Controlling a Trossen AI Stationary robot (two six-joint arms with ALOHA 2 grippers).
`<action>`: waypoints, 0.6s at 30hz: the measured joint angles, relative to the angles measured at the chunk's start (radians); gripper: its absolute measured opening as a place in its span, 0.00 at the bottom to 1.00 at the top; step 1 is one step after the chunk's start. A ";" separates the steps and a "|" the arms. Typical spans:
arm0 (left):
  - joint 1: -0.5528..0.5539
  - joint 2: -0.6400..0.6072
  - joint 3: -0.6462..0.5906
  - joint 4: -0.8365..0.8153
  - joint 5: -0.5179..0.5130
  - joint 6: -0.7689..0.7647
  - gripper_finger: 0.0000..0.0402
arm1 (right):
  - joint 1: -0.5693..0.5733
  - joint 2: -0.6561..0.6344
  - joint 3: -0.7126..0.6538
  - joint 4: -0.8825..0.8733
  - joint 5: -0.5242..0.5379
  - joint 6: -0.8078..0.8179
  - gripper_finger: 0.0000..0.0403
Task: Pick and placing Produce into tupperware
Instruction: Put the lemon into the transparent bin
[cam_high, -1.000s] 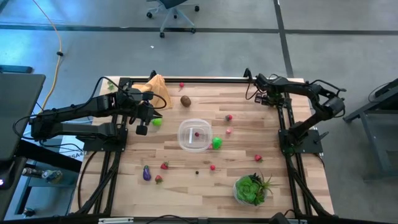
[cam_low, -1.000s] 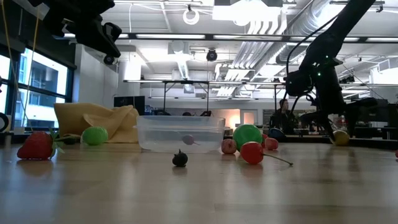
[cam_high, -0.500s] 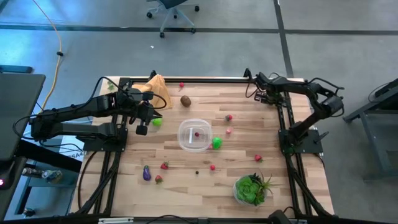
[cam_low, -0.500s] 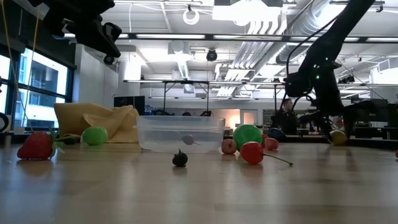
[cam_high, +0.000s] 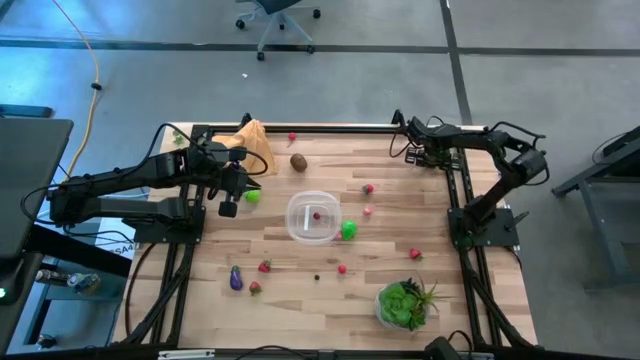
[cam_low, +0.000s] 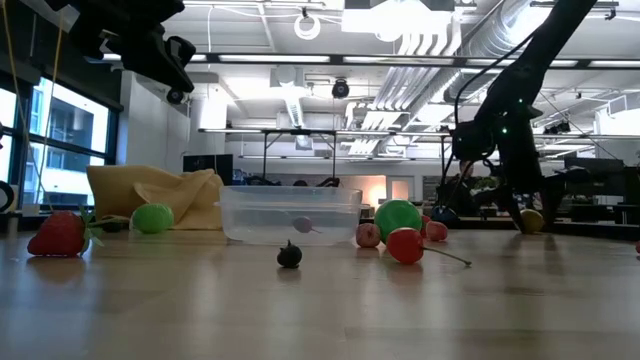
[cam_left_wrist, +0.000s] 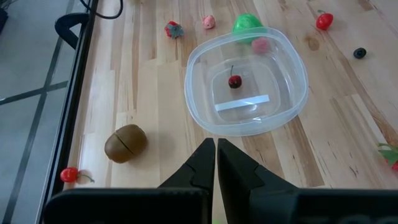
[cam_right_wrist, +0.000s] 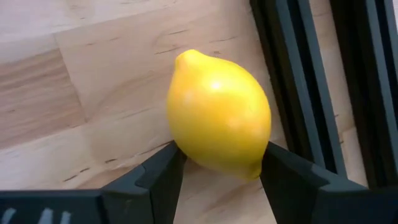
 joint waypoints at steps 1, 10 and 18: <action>0.000 0.000 0.000 0.000 0.000 0.000 0.02 | -0.001 0.000 0.003 -0.004 -0.003 0.006 0.48; 0.000 0.000 0.000 0.000 0.000 0.000 0.02 | -0.013 0.000 0.009 -0.012 -0.022 0.035 0.48; 0.000 0.000 0.000 0.000 0.000 0.000 0.02 | -0.013 0.000 0.009 -0.011 -0.016 0.062 0.48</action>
